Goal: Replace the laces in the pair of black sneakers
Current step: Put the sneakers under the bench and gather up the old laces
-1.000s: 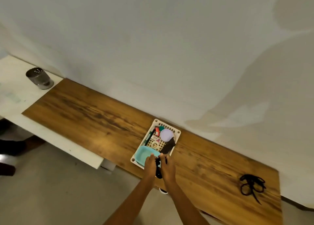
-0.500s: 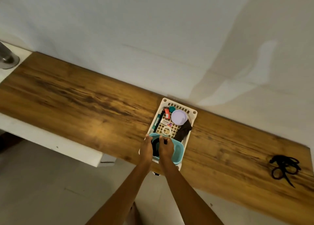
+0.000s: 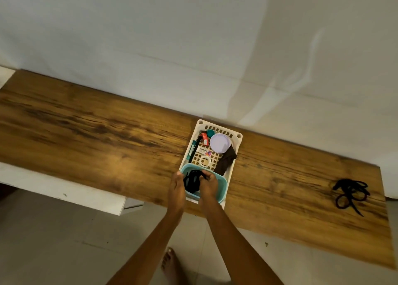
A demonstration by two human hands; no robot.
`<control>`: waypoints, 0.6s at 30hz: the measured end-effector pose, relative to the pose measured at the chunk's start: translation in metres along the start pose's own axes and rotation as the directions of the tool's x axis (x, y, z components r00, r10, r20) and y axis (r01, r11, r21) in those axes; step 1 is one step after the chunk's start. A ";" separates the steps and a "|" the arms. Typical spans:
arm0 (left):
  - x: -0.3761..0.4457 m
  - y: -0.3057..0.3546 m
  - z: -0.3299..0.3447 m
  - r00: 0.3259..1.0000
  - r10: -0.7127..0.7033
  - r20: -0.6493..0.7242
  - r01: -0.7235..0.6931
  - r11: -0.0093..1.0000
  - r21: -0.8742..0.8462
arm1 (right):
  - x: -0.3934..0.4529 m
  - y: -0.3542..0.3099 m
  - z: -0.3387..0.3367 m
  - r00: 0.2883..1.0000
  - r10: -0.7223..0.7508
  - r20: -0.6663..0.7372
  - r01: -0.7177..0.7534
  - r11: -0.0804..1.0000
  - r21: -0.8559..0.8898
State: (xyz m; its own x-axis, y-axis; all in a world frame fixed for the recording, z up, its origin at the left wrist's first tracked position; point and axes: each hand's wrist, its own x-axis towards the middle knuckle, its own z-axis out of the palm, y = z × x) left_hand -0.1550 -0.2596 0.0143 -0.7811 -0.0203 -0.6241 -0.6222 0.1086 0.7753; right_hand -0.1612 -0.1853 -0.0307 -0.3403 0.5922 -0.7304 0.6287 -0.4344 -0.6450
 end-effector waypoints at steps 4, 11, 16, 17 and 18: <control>0.003 -0.005 0.000 0.998 0.049 0.036 -0.052 0.996 0.076 | 0.000 -0.003 0.007 0.997 0.044 -0.058 -0.038 0.995 0.088; -0.001 -0.008 -0.002 0.995 0.077 0.064 -0.086 0.985 0.152 | 0.001 0.008 0.011 0.996 -0.077 0.054 0.088 0.963 -0.253; -0.003 -0.012 -0.003 0.972 0.205 0.118 -0.229 0.942 0.245 | -0.013 0.016 -0.002 0.990 -0.138 0.018 0.138 0.961 -0.240; -0.002 -0.010 -0.003 0.969 0.198 0.148 -0.232 0.934 0.271 | -0.013 0.018 -0.001 0.987 -0.142 0.076 0.155 0.967 -0.203; -0.001 -0.009 -0.002 0.971 0.169 0.171 -0.213 0.934 0.286 | -0.013 0.019 0.001 0.983 -0.152 0.105 0.169 0.969 -0.178</control>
State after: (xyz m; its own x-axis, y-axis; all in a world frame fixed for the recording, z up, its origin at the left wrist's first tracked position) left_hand -0.1492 -0.2622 0.0081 -0.8544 0.1686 -0.4915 -0.3999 0.3905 0.8292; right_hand -0.1455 -0.2013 -0.0335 -0.5036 0.5768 -0.6431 0.6763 -0.2000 -0.7090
